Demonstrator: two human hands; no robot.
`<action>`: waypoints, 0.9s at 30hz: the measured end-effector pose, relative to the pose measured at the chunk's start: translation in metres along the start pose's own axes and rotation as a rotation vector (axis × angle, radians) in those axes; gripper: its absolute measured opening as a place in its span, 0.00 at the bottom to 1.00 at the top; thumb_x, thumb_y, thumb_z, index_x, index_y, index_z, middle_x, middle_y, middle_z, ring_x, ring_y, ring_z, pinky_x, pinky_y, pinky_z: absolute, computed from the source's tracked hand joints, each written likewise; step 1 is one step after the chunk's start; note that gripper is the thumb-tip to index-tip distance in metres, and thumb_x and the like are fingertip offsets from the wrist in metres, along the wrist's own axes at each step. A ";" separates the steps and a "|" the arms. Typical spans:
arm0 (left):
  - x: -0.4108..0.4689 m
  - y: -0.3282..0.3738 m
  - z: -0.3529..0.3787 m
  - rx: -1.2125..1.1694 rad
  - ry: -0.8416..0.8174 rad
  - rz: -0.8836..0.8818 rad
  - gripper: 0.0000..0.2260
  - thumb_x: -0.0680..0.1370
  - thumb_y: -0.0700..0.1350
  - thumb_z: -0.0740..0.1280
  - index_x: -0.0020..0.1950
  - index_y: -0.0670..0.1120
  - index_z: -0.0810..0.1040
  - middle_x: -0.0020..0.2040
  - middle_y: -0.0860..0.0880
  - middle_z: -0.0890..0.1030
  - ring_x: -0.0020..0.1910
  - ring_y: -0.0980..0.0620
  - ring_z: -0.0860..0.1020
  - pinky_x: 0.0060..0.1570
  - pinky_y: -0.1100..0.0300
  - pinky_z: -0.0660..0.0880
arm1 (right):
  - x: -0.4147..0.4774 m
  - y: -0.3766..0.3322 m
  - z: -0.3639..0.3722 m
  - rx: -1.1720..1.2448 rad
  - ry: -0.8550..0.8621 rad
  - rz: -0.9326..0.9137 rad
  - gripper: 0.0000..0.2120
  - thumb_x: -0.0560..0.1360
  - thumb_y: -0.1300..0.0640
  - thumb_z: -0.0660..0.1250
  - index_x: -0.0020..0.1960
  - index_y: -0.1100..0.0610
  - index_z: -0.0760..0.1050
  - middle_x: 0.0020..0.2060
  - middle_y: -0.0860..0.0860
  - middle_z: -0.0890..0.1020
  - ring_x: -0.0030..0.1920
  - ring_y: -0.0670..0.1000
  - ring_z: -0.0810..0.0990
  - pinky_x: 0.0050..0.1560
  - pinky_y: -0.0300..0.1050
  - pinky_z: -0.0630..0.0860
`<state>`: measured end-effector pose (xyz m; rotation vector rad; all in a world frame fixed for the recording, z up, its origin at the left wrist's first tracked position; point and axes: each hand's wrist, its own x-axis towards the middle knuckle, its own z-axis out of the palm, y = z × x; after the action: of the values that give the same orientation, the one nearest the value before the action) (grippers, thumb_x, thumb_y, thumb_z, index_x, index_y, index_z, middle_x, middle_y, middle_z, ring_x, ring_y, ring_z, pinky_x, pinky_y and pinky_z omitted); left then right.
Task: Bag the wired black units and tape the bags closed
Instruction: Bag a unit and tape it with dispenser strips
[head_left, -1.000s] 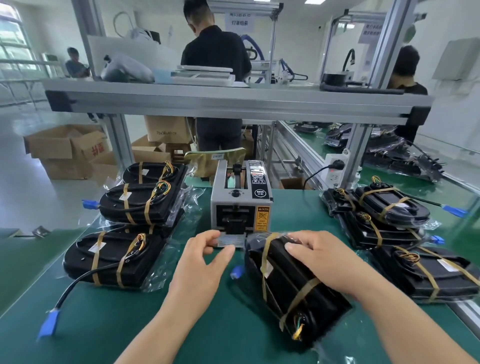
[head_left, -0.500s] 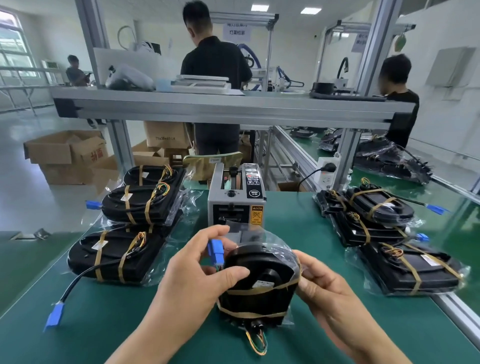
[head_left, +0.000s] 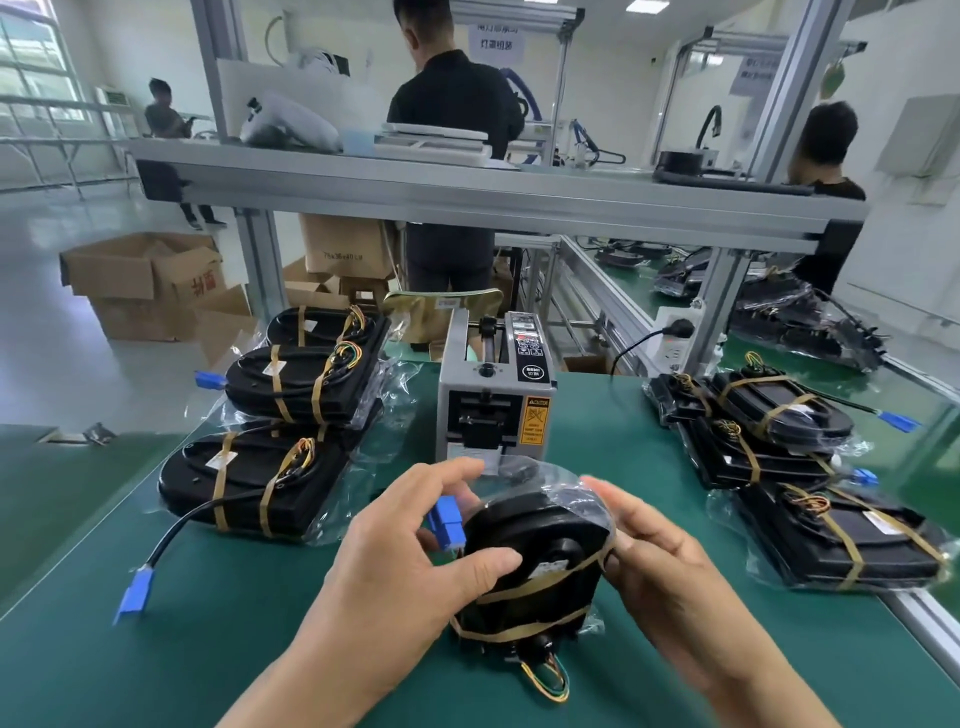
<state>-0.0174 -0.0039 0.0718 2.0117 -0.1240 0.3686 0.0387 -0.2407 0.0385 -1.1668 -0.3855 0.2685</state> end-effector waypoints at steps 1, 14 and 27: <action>-0.001 0.000 -0.001 0.002 0.007 0.002 0.25 0.65 0.62 0.77 0.58 0.72 0.73 0.55 0.68 0.77 0.53 0.66 0.75 0.48 0.67 0.69 | -0.001 -0.002 0.001 0.001 -0.019 0.000 0.25 0.71 0.64 0.64 0.67 0.55 0.77 0.66 0.60 0.78 0.64 0.55 0.78 0.64 0.46 0.74; -0.005 -0.037 -0.090 -0.346 0.290 -0.234 0.16 0.64 0.55 0.75 0.50 0.60 0.80 0.46 0.56 0.85 0.42 0.56 0.83 0.42 0.66 0.77 | 0.093 -0.036 0.128 -0.767 -0.242 0.008 0.16 0.77 0.49 0.68 0.62 0.33 0.76 0.58 0.41 0.83 0.61 0.44 0.79 0.69 0.54 0.71; 0.071 -0.120 -0.178 -0.836 0.623 -0.521 0.05 0.79 0.43 0.68 0.55 0.49 0.79 0.44 0.47 0.87 0.39 0.50 0.85 0.33 0.54 0.81 | 0.157 0.040 0.188 -0.603 0.074 0.200 0.45 0.59 0.27 0.72 0.72 0.34 0.60 0.62 0.41 0.74 0.51 0.47 0.83 0.53 0.51 0.82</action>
<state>0.0431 0.2143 0.0651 0.9863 0.5437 0.4833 0.1002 -0.0056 0.0897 -1.8080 -0.2902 0.2903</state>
